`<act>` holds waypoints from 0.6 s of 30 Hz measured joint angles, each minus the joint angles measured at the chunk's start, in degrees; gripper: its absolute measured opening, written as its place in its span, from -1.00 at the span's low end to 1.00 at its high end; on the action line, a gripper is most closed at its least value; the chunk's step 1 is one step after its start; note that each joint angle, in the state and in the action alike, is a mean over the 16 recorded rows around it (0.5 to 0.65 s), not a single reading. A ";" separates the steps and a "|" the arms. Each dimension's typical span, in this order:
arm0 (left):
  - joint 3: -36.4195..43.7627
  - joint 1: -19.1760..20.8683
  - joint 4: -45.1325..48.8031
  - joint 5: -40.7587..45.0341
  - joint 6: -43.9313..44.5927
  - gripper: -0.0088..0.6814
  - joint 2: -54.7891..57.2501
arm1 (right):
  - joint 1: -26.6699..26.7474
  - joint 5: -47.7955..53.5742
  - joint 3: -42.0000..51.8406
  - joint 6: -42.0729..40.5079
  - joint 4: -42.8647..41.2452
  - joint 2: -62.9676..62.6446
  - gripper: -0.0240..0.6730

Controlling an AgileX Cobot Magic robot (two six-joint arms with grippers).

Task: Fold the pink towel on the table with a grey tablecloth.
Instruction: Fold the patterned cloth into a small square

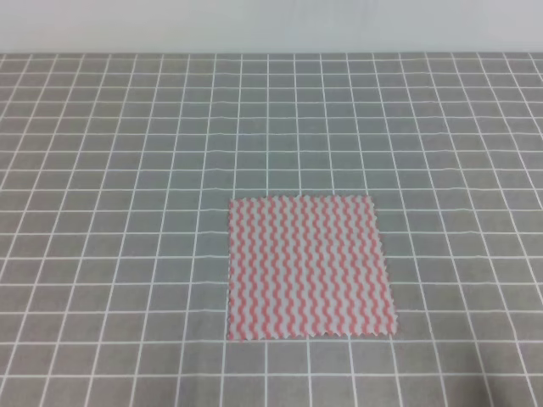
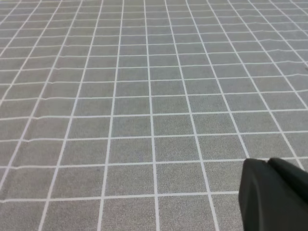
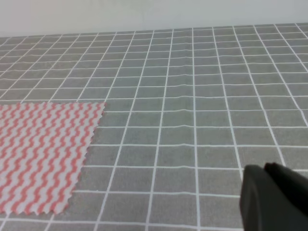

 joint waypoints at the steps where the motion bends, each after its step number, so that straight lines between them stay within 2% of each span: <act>1: 0.00 0.00 -0.01 0.00 0.00 -0.98 0.00 | 0.00 0.00 0.00 0.00 0.00 0.00 -0.97; 12: 0.00 0.00 -0.48 -0.18 -0.01 -0.98 0.00 | 0.00 0.00 -0.08 0.00 0.00 0.08 -0.97; 18: 0.35 0.00 -4.23 -2.83 -0.02 -0.98 0.10 | -0.01 -0.01 -0.12 0.00 0.00 0.24 -0.97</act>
